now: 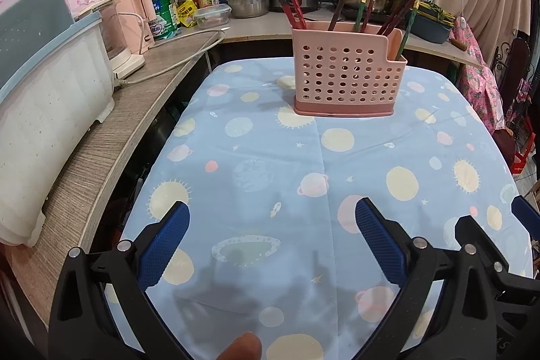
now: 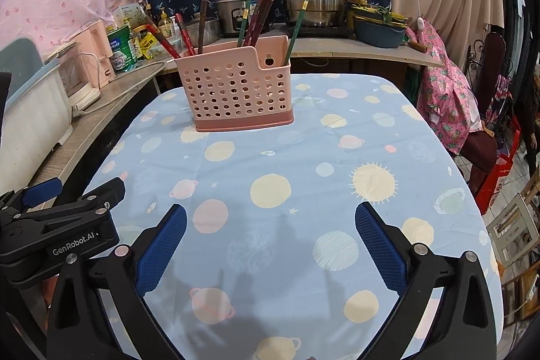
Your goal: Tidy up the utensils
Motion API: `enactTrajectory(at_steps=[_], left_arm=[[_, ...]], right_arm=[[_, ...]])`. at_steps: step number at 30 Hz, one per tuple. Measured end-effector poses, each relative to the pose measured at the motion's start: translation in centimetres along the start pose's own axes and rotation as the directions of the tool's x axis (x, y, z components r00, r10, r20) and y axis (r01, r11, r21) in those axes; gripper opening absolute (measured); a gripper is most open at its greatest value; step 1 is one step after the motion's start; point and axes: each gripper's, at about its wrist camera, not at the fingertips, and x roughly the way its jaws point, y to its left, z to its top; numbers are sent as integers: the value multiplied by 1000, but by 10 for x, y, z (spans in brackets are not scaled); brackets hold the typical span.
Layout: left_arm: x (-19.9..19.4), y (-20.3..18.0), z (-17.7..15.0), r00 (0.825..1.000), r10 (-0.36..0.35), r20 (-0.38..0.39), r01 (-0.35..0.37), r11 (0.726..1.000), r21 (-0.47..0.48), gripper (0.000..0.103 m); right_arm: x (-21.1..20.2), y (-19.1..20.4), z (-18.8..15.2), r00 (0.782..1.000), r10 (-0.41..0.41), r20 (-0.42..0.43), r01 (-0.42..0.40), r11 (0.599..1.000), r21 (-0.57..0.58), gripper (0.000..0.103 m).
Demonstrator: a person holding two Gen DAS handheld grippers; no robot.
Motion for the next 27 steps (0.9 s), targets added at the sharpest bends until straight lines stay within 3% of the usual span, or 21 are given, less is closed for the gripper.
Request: enactTrajectory(at_steps=[27], left_arm=[[7, -3, 3, 1000, 10, -9, -10, 1000, -1, 95]], right_arm=[[7, -2, 2, 1000, -3, -9, 3, 1000, -1, 97]])
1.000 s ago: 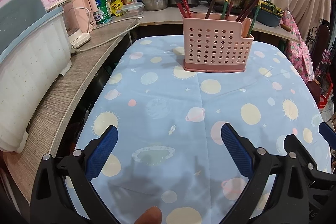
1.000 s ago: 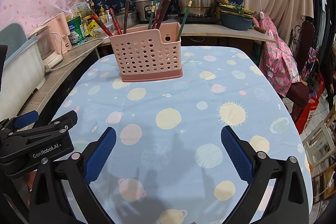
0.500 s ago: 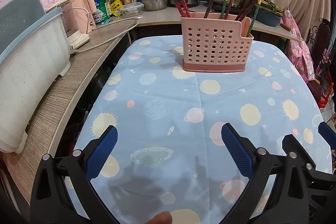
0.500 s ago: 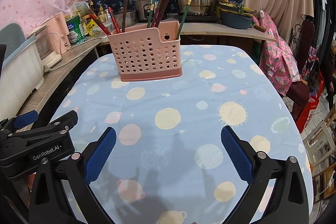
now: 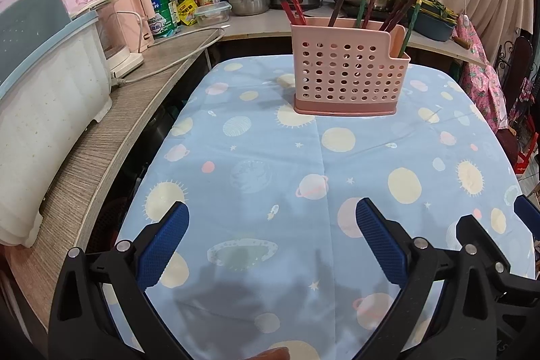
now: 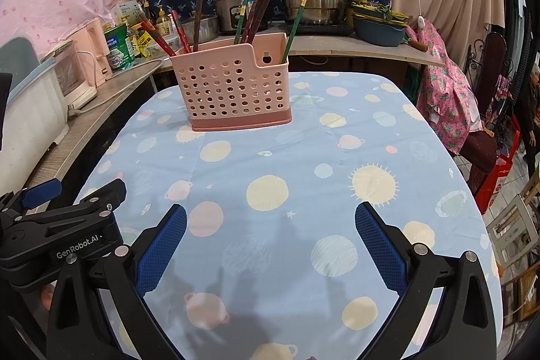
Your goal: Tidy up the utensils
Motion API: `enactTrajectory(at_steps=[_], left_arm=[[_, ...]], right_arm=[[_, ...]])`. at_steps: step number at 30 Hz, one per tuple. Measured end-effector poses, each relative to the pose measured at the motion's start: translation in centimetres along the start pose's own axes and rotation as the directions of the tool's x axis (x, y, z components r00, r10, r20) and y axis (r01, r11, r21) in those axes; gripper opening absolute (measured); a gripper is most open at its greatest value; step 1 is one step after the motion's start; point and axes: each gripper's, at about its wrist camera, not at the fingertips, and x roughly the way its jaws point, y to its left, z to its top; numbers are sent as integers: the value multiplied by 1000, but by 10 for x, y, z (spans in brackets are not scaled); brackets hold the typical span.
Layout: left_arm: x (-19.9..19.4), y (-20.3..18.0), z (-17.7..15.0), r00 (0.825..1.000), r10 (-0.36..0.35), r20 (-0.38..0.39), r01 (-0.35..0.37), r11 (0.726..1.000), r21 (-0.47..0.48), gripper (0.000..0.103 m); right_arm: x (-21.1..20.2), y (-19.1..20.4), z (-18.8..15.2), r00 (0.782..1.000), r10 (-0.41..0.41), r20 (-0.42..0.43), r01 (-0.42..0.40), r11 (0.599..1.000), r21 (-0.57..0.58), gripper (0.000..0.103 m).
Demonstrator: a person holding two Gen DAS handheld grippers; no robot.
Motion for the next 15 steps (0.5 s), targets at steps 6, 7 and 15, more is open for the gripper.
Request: enactTrajectory(at_steps=[6, 7, 15], left_arm=[[2, -1, 1, 1000, 2, -4, -2, 1000, 1, 95], [3, -1, 2, 1000, 2, -5, -2, 1000, 1, 95], [11, -1, 5, 1000, 5, -17, -5, 1000, -11, 95]], right_arm=[[1, 0, 1, 1000, 1, 0, -1, 1000, 1, 96], [1, 0, 1, 1000, 0, 0, 0, 1000, 0, 97], [1, 1, 1, 1000, -1, 0, 1, 1000, 0, 97]])
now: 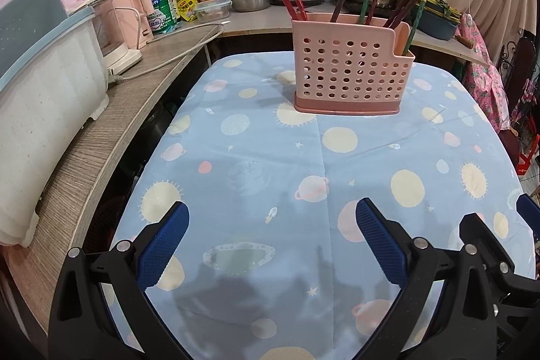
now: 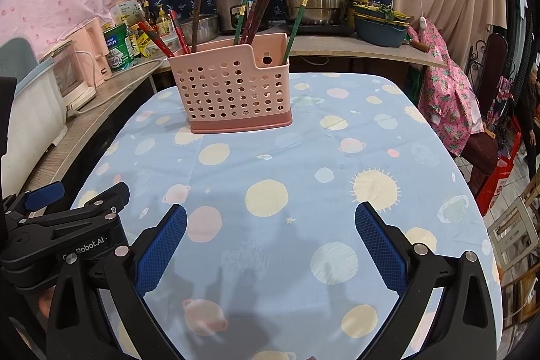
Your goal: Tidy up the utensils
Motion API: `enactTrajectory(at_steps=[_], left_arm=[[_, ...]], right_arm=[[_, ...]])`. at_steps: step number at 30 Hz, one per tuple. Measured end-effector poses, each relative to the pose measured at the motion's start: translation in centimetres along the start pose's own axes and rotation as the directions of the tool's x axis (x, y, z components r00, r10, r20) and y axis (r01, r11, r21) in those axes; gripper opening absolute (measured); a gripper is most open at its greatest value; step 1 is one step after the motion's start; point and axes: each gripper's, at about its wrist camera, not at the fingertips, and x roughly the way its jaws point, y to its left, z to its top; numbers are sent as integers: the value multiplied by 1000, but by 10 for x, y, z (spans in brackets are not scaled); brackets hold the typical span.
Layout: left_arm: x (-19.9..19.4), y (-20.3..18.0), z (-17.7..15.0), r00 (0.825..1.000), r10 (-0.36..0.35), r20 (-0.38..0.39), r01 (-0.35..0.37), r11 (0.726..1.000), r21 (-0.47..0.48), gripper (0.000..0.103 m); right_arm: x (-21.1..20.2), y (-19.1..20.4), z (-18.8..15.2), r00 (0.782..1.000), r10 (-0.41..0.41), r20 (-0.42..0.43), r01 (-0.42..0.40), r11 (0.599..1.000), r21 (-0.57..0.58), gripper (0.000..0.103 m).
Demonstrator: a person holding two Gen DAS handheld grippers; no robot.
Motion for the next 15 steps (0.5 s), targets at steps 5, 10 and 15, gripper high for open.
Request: enactTrajectory(at_steps=[5, 10, 15], left_arm=[[0, 0, 1, 1000, 5, 3, -5, 1000, -2, 95], [0, 1, 1, 1000, 8, 7, -8, 1000, -3, 95], [-1, 2, 1, 1000, 11, 9, -11, 1000, -8, 95]], right_arm=[[2, -1, 1, 1000, 1, -1, -1, 1000, 0, 97], [4, -2, 1, 1000, 2, -1, -2, 1000, 2, 97], [4, -1, 2, 1000, 2, -2, -2, 1000, 0, 97]])
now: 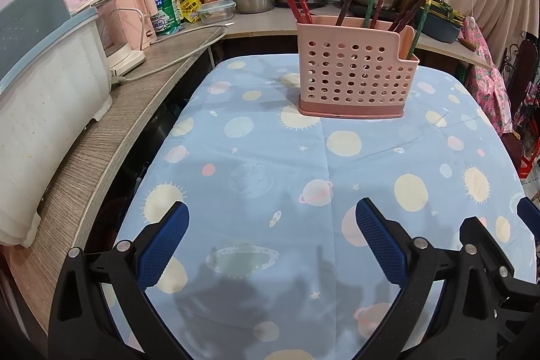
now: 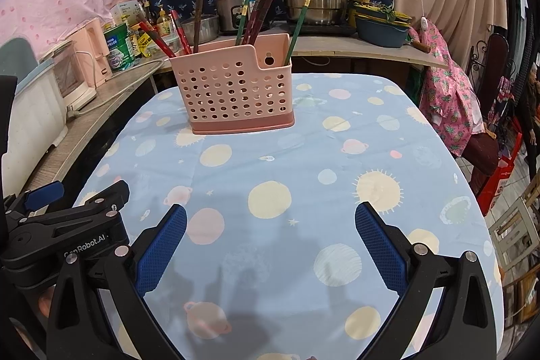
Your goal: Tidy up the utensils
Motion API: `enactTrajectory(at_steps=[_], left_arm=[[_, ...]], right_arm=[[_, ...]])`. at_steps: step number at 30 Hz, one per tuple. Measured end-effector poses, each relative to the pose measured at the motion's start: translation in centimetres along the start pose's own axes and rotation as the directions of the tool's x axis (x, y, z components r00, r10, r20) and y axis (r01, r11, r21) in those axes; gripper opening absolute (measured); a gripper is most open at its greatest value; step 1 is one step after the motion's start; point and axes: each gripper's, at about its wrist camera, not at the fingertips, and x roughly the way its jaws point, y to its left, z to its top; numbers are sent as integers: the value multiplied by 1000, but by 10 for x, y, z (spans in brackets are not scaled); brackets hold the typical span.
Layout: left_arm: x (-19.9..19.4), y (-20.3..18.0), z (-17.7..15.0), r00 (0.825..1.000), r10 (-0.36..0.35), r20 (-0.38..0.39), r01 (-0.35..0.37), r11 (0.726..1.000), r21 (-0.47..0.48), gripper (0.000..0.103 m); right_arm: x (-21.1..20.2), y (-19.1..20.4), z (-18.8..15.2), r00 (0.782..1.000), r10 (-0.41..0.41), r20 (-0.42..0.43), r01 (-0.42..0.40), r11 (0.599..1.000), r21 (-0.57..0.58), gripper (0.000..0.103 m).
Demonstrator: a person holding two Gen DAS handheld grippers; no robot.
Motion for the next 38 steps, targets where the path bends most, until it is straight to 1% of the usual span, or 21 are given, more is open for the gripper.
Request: enactTrajectory(at_steps=[15, 19, 32, 36, 38], left_arm=[[-1, 0, 1, 1000, 4, 8, -4, 1000, -1, 95], [-2, -1, 3, 1000, 12, 25, -12, 1000, 0, 95], [4, -2, 22, 998, 35, 53, -34, 999, -12, 95], [11, -2, 30, 999, 13, 43, -12, 1000, -9, 95], [13, -2, 32, 999, 18, 43, -17, 1000, -12, 95]], right_arm=[[0, 0, -1, 1000, -1, 1, 1, 1000, 0, 97], [2, -1, 1, 1000, 1, 3, -1, 1000, 0, 97], [12, 3, 24, 1000, 3, 24, -3, 1000, -11, 97], [17, 3, 31, 999, 2, 34, -1, 1000, -12, 97], [20, 4, 34, 999, -1, 34, 2, 1000, -17, 97]])
